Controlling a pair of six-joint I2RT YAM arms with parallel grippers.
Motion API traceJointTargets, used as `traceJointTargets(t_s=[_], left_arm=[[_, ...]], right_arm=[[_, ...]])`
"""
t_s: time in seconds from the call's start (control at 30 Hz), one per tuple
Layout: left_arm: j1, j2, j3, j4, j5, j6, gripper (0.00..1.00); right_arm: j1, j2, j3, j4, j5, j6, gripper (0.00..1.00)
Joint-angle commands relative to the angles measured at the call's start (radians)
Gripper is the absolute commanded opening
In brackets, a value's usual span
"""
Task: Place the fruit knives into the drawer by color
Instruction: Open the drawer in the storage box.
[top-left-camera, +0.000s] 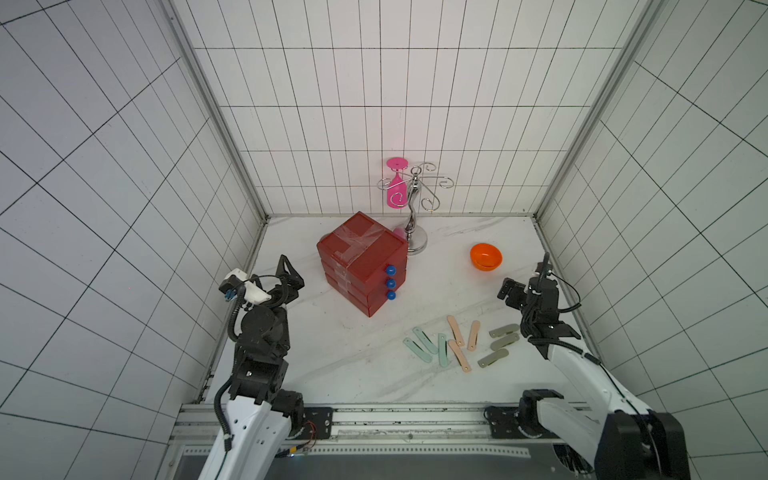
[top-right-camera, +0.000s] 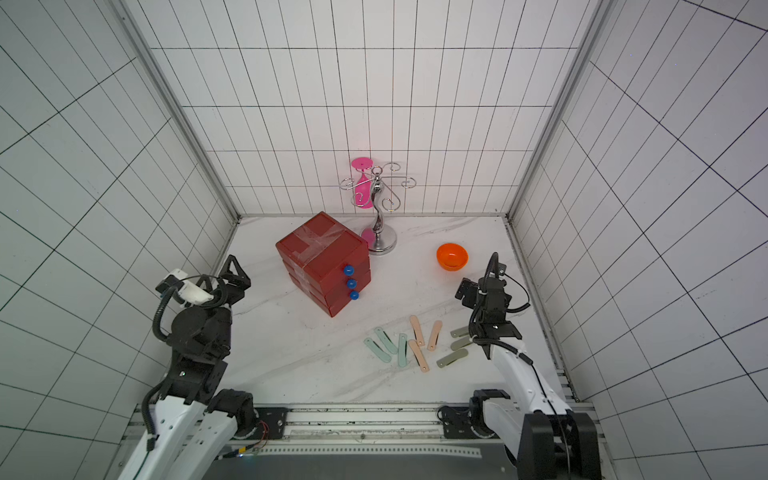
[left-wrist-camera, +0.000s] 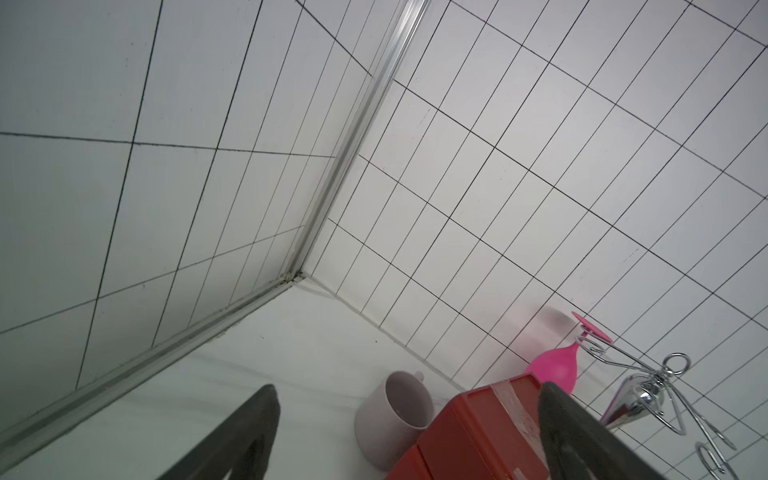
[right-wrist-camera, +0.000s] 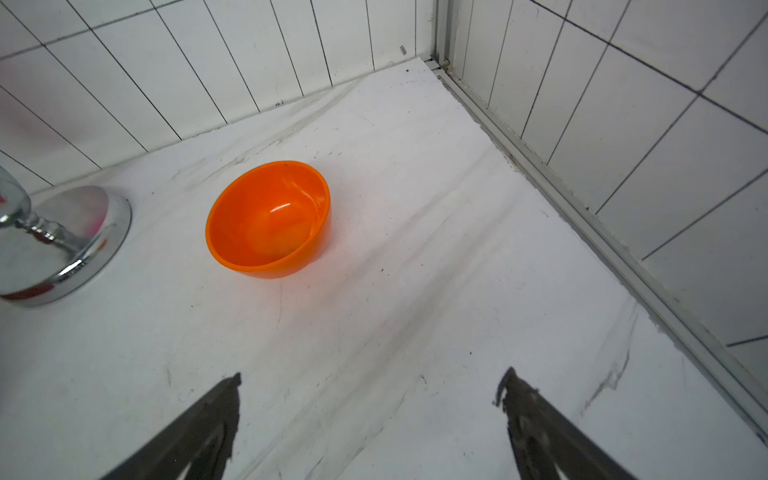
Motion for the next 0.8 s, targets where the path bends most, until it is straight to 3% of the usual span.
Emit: traceJointTargets(t_s=[0.0, 0.17, 0.33, 0.47, 0.6, 0.77], left_arm=[[0.007, 0.091, 0.067, -0.131, 0.179, -0.110, 0.97], [0.010, 0.218, 0.177, -0.155, 0.359, -0.121, 0.98], [0.006, 0.264, 0.228, -0.081, 0.543, -0.076, 0.98], [-0.009, 0.320, 0.321, -0.166, 0.582, 0.026, 0.98], [-0.046, 0.389, 0.403, -0.253, 0.584, 0.095, 0.98], [-0.168, 0.474, 0.501, -0.348, 0.495, 0.189, 0.98]], right_arm=[[-0.001, -0.042, 0.168, -0.202, -0.156, 0.161, 0.99], [-0.010, -0.028, 0.233, -0.392, -0.355, 0.349, 0.99], [-0.026, 0.042, 0.227, -0.431, -0.569, 0.321, 0.99], [-0.006, -0.015, 0.263, -0.516, -0.575, 0.264, 0.99], [0.036, -0.103, 0.331, -0.657, -0.492, 0.224, 0.99], [0.081, -0.141, 0.397, -0.735, -0.492, 0.214, 0.99]])
